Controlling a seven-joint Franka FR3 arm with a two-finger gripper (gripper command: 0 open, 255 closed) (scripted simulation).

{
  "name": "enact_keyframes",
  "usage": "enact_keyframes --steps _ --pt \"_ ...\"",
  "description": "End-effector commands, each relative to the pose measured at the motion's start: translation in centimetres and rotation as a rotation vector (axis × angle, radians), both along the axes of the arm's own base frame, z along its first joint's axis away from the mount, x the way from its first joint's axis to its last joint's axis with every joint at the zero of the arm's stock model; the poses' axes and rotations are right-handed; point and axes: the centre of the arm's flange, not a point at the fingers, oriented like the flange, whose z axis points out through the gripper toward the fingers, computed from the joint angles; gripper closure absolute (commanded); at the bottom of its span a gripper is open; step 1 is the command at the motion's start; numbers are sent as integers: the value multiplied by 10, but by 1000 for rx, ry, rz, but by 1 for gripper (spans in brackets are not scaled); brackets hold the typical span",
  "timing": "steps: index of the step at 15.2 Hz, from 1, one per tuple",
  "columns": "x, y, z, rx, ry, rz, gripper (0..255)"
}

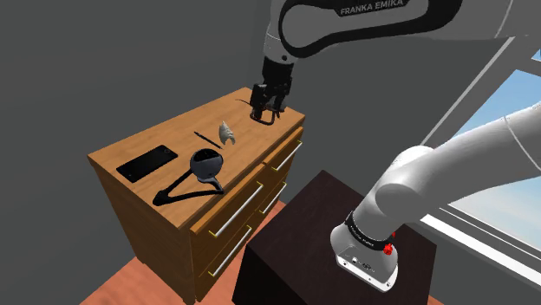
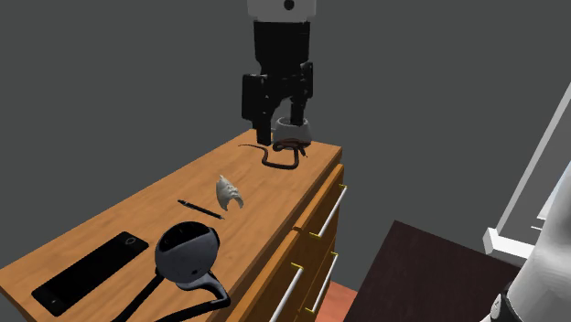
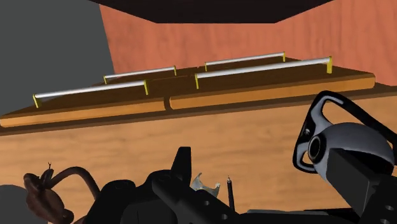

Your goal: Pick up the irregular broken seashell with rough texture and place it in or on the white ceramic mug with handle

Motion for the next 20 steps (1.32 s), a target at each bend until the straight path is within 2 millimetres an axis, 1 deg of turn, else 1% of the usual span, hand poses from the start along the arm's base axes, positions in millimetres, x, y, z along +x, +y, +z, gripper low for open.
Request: enact_keyframes --steps 1,6,11,20 --pt "13 3 -21 -13 -15 -25 0" --pt "54 8 -70 -46 -46 -86 0" --pt "97 9 -118 -80 -77 -148 0" --pt "176 -1 -200 -140 -133 -258 0"
